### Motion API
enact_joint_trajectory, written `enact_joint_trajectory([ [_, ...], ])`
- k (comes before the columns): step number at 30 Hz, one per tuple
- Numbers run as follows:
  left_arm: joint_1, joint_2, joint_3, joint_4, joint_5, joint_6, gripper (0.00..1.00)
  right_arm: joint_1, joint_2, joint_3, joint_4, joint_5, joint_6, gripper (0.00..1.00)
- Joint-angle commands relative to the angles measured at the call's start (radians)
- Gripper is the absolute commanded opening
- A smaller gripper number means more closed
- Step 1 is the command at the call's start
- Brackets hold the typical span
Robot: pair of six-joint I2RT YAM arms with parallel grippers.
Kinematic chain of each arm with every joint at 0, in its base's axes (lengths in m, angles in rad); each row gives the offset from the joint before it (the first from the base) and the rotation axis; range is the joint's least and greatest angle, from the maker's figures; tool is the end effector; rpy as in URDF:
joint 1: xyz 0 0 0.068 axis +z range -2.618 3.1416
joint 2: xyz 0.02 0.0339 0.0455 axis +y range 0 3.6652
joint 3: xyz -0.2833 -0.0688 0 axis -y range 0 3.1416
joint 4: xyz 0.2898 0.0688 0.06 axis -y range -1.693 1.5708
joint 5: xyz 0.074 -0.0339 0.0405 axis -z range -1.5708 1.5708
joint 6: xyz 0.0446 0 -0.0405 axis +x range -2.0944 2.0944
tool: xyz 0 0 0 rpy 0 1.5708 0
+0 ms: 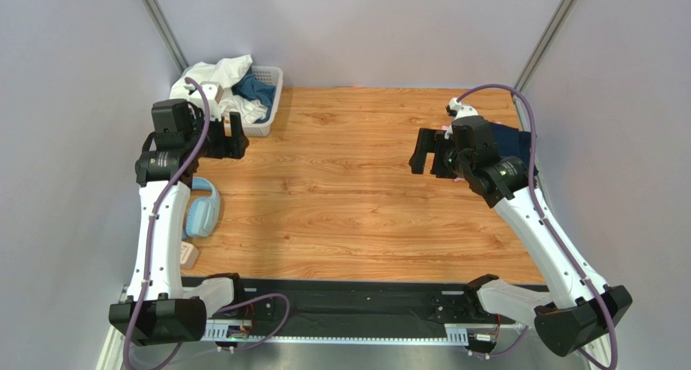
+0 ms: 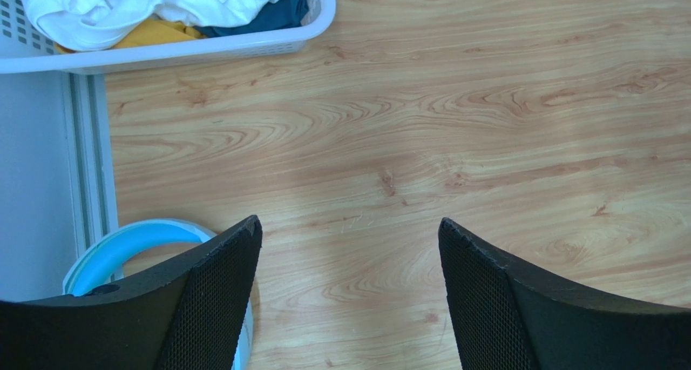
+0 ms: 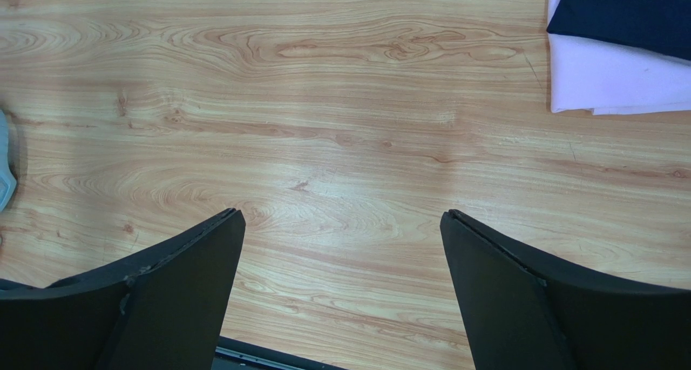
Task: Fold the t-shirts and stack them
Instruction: Grab crumpled tshirt from bin with the left arm
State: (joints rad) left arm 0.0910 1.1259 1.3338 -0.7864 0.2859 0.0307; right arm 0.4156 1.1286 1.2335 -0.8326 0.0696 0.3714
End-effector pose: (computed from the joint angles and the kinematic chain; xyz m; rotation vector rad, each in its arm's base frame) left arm 0.2671 0.0117 0.4239 0.1015 2.1296 -0.2354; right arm 0.2475 0.1058 0.3807 -0.0150 2.3181 0.3240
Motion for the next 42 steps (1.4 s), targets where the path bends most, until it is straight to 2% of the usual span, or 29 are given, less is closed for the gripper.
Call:
enact_joint_trajectory([
  [1, 0.0, -0.017, 0.007, 0.068, 0.015, -0.012, 0.86, 0.005, -0.036, 0.006, 0.023, -0.01, -0.023, 1.0],
  [6, -0.019, 0.047, 0.01, 0.15, 0.0, -0.002, 0.82, 0.006, -0.07, -0.008, 0.021, -0.017, -0.034, 1.0],
  [12, -0.184, 0.179, 0.056, 0.228, -0.269, 0.136, 0.8, 0.006, -0.115, -0.034, 0.041, -0.024, -0.035, 1.0],
  [14, -0.194, 0.254, 0.08, 0.262, -0.341, 0.155, 0.8, 0.006, -0.113, -0.035, 0.038, -0.027, -0.031, 1.0],
  [19, -0.186, 0.448, 0.251, 0.277, -0.431, 0.176, 0.8, 0.014, -0.113, -0.046, 0.041, -0.036, -0.02, 1.0],
  [23, -0.151, 0.615, 0.393, 0.286, -0.444, 0.135, 0.8, 0.022, -0.115, -0.061, 0.026, -0.021, -0.012, 1.0],
  [30, -0.114, 0.934, 0.821, 0.184, -0.524, 0.107, 0.82, 0.028, -0.138, -0.08, 0.007, -0.007, -0.006, 1.0],
  [33, -0.1, 1.034, 0.936, 0.162, -0.538, 0.077, 0.82, 0.032, -0.139, -0.085, 0.006, -0.005, -0.002, 1.0],
  [37, -0.097, 1.092, 0.955, 0.164, -0.547, 0.037, 0.82, 0.034, -0.144, -0.098, -0.007, -0.002, 0.003, 1.0],
  [42, -0.027, 1.15, 0.992, 0.157, -0.58, 0.0, 0.82, 0.037, -0.162, -0.131, -0.007, -0.021, 0.003, 1.0],
])
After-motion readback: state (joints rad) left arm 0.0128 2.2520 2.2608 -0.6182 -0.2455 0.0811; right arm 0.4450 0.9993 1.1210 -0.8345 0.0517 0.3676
